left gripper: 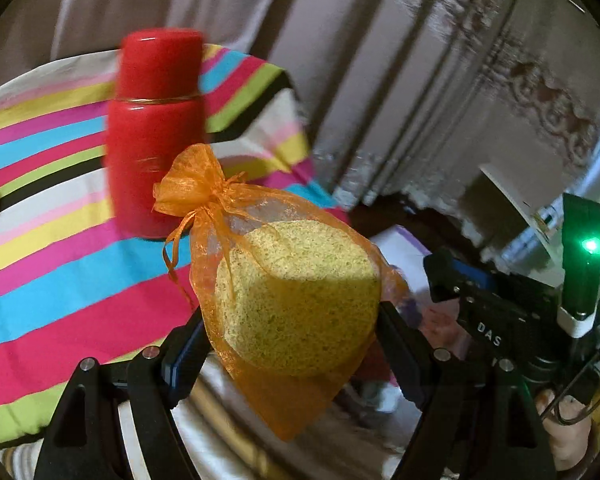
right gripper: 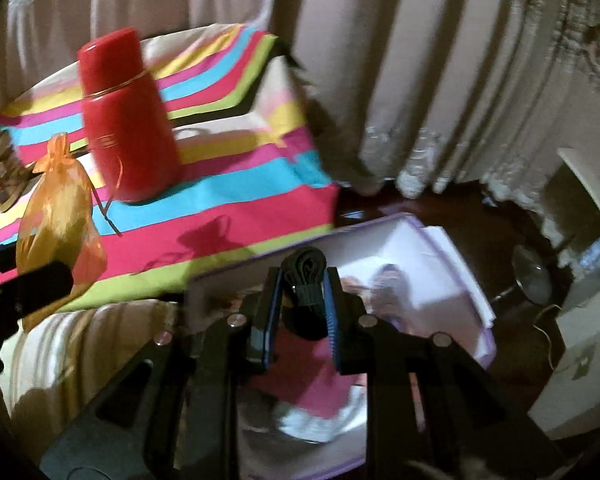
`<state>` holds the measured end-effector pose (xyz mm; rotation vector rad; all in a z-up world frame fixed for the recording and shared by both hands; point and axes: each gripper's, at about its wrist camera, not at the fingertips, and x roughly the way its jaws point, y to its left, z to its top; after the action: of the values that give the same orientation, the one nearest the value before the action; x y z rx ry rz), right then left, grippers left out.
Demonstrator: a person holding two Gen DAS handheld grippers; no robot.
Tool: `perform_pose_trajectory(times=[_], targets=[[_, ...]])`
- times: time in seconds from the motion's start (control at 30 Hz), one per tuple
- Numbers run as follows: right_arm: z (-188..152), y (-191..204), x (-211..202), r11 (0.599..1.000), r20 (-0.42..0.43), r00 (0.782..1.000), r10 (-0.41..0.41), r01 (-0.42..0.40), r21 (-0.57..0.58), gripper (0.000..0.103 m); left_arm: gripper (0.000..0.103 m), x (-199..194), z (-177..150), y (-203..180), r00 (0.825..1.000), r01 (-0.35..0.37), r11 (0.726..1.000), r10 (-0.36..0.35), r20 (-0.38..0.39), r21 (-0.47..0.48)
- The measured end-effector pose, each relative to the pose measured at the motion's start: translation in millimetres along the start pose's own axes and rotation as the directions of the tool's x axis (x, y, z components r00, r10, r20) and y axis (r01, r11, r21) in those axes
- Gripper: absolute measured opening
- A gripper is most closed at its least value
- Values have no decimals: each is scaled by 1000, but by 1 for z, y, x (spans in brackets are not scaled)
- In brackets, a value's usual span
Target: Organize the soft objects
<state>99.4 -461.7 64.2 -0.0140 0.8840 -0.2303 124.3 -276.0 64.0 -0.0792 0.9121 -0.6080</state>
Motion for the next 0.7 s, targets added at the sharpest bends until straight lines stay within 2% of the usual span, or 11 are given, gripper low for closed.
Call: perform_pose_trajectory(times=[0.13,0.2,0.27,0.47,0.7], targets=[[-6,-28,-4,999,-5,999,-35,36,33,26,81,11,1,-31,998,67,997,-67,-11,28],[-9,-40,-5,997,-8,999,-45,46,54,36,85,19,2,-44,996,91,995,-90,-26,36],[-12,-52,-7,996,-2,998,-55,55,71,58,88,26,1,-53,995,96,995,-94,-36,32],[-23,-71,-20,993,7,997,-74,73,89,61,89,24,-15,-58,991,102,995,-102,-86,-3],[-44,-76,-37,994,0,998,-67,67,86,61,89,4,-63,-52,980,114,987,-130,-150,-109]])
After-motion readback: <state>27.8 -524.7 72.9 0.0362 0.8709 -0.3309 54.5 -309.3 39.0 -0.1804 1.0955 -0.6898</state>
